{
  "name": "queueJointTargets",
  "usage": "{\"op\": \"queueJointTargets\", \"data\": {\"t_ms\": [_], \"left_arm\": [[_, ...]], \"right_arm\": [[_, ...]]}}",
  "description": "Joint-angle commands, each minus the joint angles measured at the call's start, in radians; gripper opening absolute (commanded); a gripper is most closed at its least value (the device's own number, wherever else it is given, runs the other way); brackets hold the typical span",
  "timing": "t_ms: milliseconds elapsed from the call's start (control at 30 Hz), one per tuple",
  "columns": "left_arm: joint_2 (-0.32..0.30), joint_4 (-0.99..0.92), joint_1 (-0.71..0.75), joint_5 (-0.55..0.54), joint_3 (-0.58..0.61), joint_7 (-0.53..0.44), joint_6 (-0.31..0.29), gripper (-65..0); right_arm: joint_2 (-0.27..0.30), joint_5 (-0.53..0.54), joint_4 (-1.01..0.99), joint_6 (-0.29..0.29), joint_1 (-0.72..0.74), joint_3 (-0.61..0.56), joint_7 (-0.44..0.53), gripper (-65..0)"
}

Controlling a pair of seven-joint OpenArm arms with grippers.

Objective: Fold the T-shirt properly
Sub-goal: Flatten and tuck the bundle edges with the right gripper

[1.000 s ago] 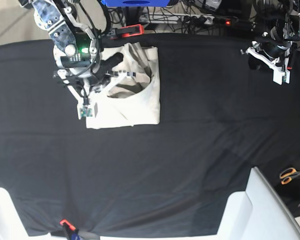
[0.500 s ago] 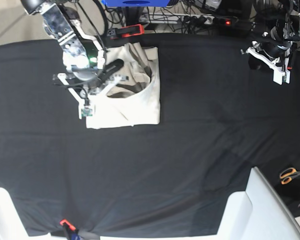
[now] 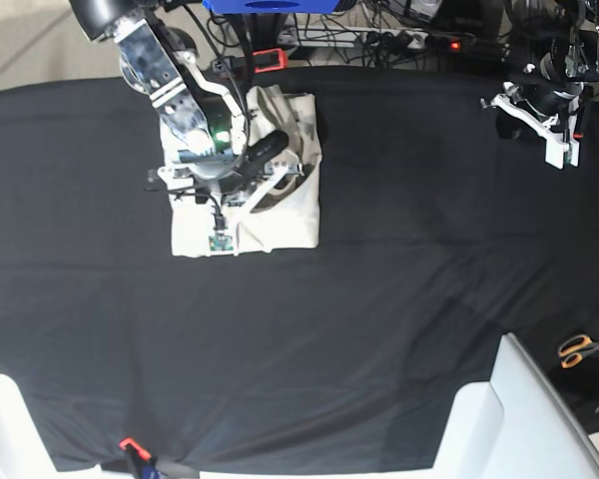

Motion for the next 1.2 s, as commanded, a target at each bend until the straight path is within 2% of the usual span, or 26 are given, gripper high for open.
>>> {"op": "queueJointTargets", "data": {"t_ms": [0, 133, 233, 500, 600, 733, 933, 1033, 1167], "left_arm": [[-0.013, 0.014, 0.006, -0.006, -0.009, -0.018, -0.008, -65.0], [-0.013, 0.014, 0.004, -0.006, -0.009, -0.018, -0.008, -65.0], [-0.013, 0.014, 0.003, -0.006, -0.009, -0.018, -0.008, -65.0], [-0.013, 0.014, 0.004, -0.006, -0.009, -0.019, -0.008, -65.0], [-0.013, 0.013, 0.003, -0.006, -0.009, -0.019, -0.008, -65.0], [-0.013, 0.013, 0.001, -0.006, -0.011, -0.019, -0.008, -65.0], [-0.013, 0.013, 0.001, -0.006, -0.011, -0.019, -0.008, -65.0], [-0.013, 0.013, 0.001, -0.006, -0.011, -0.019, -0.008, -65.0], [-0.013, 0.013, 0.0, -0.006, -0.011, -0.019, -0.008, -65.0]], "right_arm": [[-0.016, -0.007, 0.004, 0.0, 0.014, -0.021, 0.015, -64.2], [-0.03, -0.007, -0.009, 0.0, 0.04, -0.07, 0.015, -64.2], [-0.065, -0.007, -0.009, 0.0, 0.057, -0.101, 0.013, -64.2], [-0.119, -0.007, -0.111, 0.0, 0.11, -0.103, 0.026, -64.2], [-0.119, 0.015, -0.134, 0.02, 0.115, -0.103, 0.092, -64.2], [-0.112, 0.075, -0.144, 0.156, 0.124, -0.104, 0.139, -64.2], [-0.1, 0.075, -0.13, 0.17, 0.147, -0.104, 0.135, -64.2], [-0.059, 0.075, -0.055, 0.172, 0.147, -0.104, 0.139, -64.2], [-0.053, 0.073, 0.041, 0.192, 0.149, -0.096, 0.101, -64.2]]}}
